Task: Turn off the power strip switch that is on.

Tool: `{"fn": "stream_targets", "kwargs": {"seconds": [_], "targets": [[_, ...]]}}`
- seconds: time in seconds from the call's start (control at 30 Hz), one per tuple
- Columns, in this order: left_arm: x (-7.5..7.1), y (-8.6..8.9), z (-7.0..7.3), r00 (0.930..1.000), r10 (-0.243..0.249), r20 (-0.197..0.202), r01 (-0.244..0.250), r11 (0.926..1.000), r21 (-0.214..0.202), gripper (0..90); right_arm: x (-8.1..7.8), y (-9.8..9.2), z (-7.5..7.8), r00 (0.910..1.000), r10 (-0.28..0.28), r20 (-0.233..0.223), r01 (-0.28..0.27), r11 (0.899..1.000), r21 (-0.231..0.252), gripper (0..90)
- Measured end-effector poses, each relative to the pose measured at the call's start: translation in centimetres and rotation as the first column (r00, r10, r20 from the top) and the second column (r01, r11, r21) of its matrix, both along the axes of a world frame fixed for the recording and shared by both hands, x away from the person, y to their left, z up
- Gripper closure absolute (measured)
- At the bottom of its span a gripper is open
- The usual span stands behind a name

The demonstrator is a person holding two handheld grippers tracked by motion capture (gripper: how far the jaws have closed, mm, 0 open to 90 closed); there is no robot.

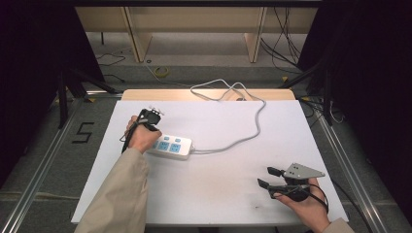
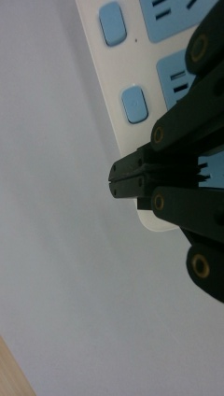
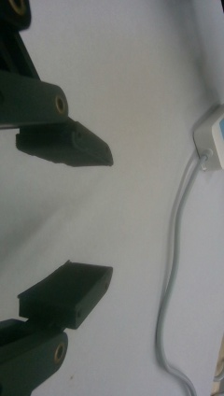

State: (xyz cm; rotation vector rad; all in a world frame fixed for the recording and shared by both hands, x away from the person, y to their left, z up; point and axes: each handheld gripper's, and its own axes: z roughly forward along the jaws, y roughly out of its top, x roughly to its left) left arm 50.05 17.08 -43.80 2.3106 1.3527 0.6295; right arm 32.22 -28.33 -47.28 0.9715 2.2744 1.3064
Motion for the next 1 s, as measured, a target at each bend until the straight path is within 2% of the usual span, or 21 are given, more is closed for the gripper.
{"fn": "stream_targets", "kwargs": {"seconds": [0.03, 0.2, 0.37, 0.43, 0.47, 0.57, 0.63, 0.77, 0.87, 1.0], "targets": [[-0.2, 0.0, 0.1, 0.9997, 0.005, 0.022, -0.005, 1.0, -0.005, 83.1, 0.0, 0.0, 0.0, 1.0, 0.0, -0.001, 0.0, 1.0, -0.001, 40.7], [-1.3, 0.5, 1.0, 0.9977, -0.009, 0.067, 0.014, 0.997, -0.075, 72.3, 0.0, 0.0, 0.0, 1.0, -0.001, -0.003, 0.001, 1.0, 0.0, 40.7], [-2.9, 0.9, 1.8, 0.9911, 0.003, 0.133, 0.015, 0.9913, -0.131, 58.3, 0.0, 0.1, 0.0, 1.0, -0.002, -0.001, 0.002, 1.0, 0.001, 40.7], [-3.6, 1.0, 2.0, 0.9887, 0.004, 0.15, 0.021, 0.9871, -0.159, 54.3, 0.0, 0.1, 0.0, 1.0, -0.003, -0.002, 0.003, 1.0, 0.002, 40.7], [-3.9, 1.1, 2.1, 0.9899, 0.004, 0.142, 0.021, 0.9843, -0.175, 52.3, 0.0, 0.1, 0.0, 1.0, -0.001, -0.002, 0.001, 1.0, 0.0, 40.7], [-4.9, 1.2, 1.9, 0.9897, 0.002, 0.143, 0.032, 0.9716, -0.234, 46.3, 0.0, 0.1, 0.0, 1.0, -0.001, -0.004, 0.001, 1.0, 0.0, 40.7], [-5.5, 1.2, 1.8, 0.9901, -0.019, 0.139, 0.052, 0.9687, -0.243, 41.8, 0.0, 0.1, 0.0, 1.0, 0.0, -0.004, 0.0, 1.0, 0.0, 40.7], [-7.0, 1.1, 1.6, 0.9861, -0.046, 0.159, 0.087, 0.9621, -0.259, 36.9, 0.0, 0.1, 0.0, 1.0, -0.003, -0.004, 0.003, 1.0, 0.003, 40.7], [-8.1, 1.1, 1.4, 0.9845, -0.068, 0.162, 0.108, 0.9615, -0.253, 34.1, 0.0, 0.1, 0.0, 1.0, -0.001, -0.005, 0.001, 1.0, 0.0, 40.7], [-9.9, 0.7, 0.8, 0.979, -0.103, 0.176, 0.15, 0.9492, -0.277, 30.1, 0.0, 0.1, -0.1, 1.0, 0.001, -0.007, -0.002, 1.0, -0.002, 40.6]]}}
